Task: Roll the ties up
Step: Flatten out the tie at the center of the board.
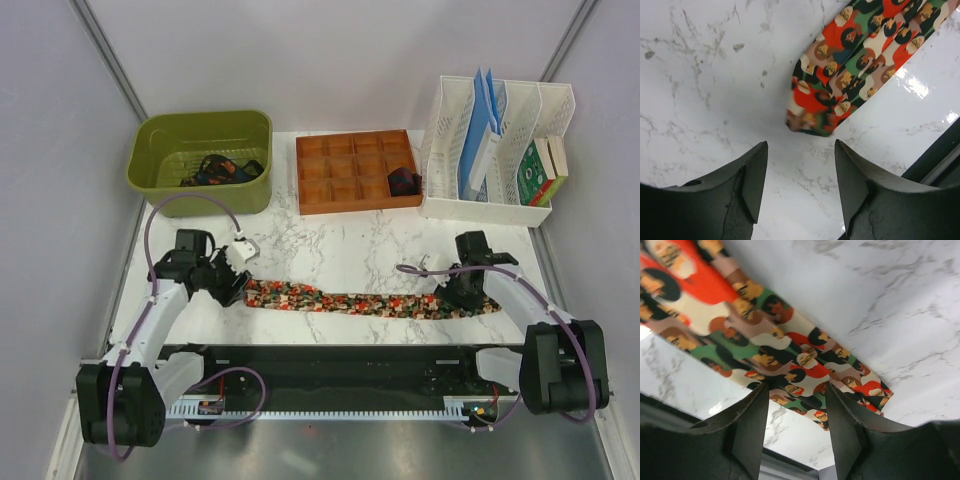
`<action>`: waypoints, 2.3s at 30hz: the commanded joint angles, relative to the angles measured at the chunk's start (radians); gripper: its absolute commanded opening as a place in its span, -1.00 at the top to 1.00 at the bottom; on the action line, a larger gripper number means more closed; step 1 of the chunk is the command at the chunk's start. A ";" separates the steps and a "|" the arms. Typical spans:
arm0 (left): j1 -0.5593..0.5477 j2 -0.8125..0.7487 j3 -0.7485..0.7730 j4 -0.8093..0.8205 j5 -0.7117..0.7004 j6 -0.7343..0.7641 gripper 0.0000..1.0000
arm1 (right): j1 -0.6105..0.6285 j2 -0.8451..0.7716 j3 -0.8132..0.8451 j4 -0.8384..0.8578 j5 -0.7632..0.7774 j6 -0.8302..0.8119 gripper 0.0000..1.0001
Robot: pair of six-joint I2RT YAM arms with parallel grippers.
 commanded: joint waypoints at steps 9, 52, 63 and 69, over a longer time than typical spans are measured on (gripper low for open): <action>-0.135 0.146 0.301 -0.189 0.045 0.139 -0.63 | -0.004 -0.040 0.169 -0.261 -0.182 -0.081 -0.31; -0.366 0.442 0.271 -0.077 -0.204 0.462 0.12 | -0.010 0.247 0.158 -0.125 -0.126 -0.064 -0.60; -0.363 0.519 0.263 -0.124 -0.279 0.498 0.00 | -0.010 0.256 0.163 -0.126 -0.120 -0.061 -0.61; -0.326 0.450 0.301 -0.199 -0.261 0.516 0.70 | -0.010 0.264 0.161 -0.120 -0.119 -0.051 -0.62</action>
